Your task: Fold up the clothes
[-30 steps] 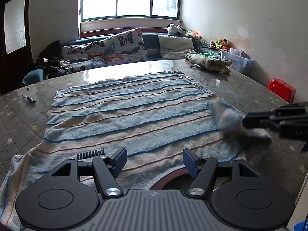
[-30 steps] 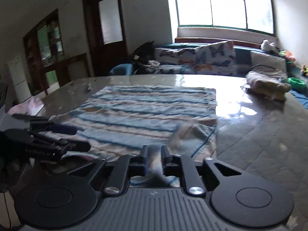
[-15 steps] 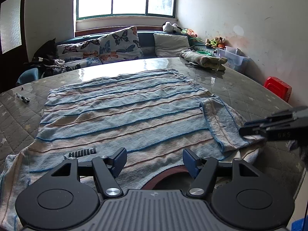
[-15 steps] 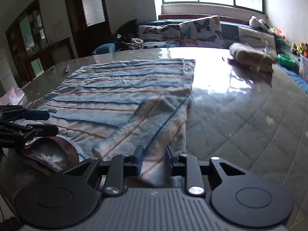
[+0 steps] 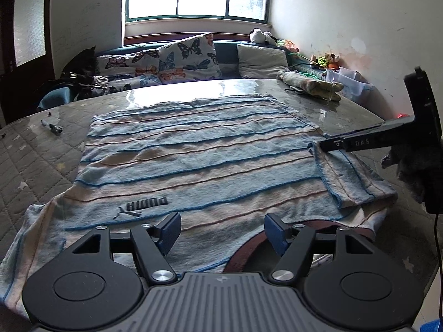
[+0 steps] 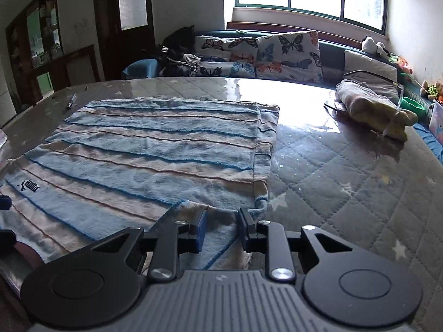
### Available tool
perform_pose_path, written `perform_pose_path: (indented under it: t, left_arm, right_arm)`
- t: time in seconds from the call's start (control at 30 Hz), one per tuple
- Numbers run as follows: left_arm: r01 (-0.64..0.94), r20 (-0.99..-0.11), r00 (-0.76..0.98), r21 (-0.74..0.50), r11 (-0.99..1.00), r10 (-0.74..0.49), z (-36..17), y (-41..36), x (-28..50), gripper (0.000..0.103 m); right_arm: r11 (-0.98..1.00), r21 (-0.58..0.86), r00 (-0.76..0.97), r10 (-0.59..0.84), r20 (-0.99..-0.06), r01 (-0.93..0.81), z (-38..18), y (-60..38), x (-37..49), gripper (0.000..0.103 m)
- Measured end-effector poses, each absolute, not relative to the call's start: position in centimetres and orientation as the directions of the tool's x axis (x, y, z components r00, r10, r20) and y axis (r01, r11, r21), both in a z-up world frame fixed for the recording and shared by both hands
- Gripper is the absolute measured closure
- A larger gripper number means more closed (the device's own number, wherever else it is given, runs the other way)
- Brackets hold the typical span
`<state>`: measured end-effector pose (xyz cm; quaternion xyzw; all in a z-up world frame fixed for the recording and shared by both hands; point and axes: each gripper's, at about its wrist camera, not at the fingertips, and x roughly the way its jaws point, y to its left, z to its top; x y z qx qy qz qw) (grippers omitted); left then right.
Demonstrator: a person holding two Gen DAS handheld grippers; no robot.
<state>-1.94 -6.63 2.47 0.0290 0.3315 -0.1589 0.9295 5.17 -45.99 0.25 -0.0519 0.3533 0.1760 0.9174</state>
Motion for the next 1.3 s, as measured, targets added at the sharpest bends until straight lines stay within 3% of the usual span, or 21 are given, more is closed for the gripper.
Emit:
perform_pose_path:
  t: [0.13,0.23,0.4,0.5,0.6,0.93,1.1,1.2,1.23,1.3]
  left_arm:
    - [0.286,-0.622,0.74,-0.055,0.957,-0.257,2.6,-5.3,-2.5,0.03]
    - [0.253,-0.62,0.749,-0.057,0.966,-0.233,2.6,-4.0,-3.3,0.029]
    - [0.137,-0.615,0.772,-0.085,0.987,-0.16,2.4,-1.0,-5.2,0.026]
    - [0.043,-0.613,0.785,-0.093,0.995,-0.092,2.2,1.3,-6.2,0.025]
    - [-0.053,-0.608,0.794,-0.095,0.994,-0.015,2.2,3.5,-7.0,0.015]
    - [-0.334,-0.612,0.768,-0.132,0.933,0.188,2.2,9.2,-7.3,0.016]
    - [-0.391,-0.643,0.736,-0.151,0.908,0.21,1.7,10.7,-6.9,0.034]
    - [-0.412,-0.649,0.727,-0.154,0.898,0.223,1.5,11.1,-6.7,0.055]
    - [-0.416,-0.648,0.727,-0.152,0.896,0.227,1.5,11.2,-6.6,0.069]
    - [-0.426,-0.646,0.725,-0.148,0.892,0.239,1.4,11.2,-6.6,0.083]
  right_arm:
    - [0.931,0.039,0.695,0.297,-0.655,-0.362,1.2,-46.3,3.7,0.077]
    - [0.917,0.023,0.689,0.316,-0.653,-0.399,1.7,-46.0,1.6,0.063]
    - [0.904,0.017,0.668,0.328,-0.668,-0.426,0.7,-45.4,-0.5,0.057]
    - [0.91,0.03,0.671,0.327,-0.665,-0.414,0.4,-45.4,-0.8,0.056]
    - [0.913,0.044,0.673,0.331,-0.662,-0.405,0.3,-45.3,-0.9,0.053]
    - [0.917,0.061,0.675,0.333,-0.659,-0.394,0.1,-45.0,-1.0,0.051]
    - [0.918,0.063,0.675,0.334,-0.658,-0.393,0.1,-45.0,-1.0,0.05]
    - [0.917,0.065,0.675,0.335,-0.657,-0.393,0.1,-45.0,-1.0,0.05]
    - [0.917,0.065,0.675,0.336,-0.657,-0.393,0.0,-45.0,-1.0,0.049]
    - [0.917,0.067,0.676,0.337,-0.656,-0.392,0.0,-45.0,-1.0,0.048]
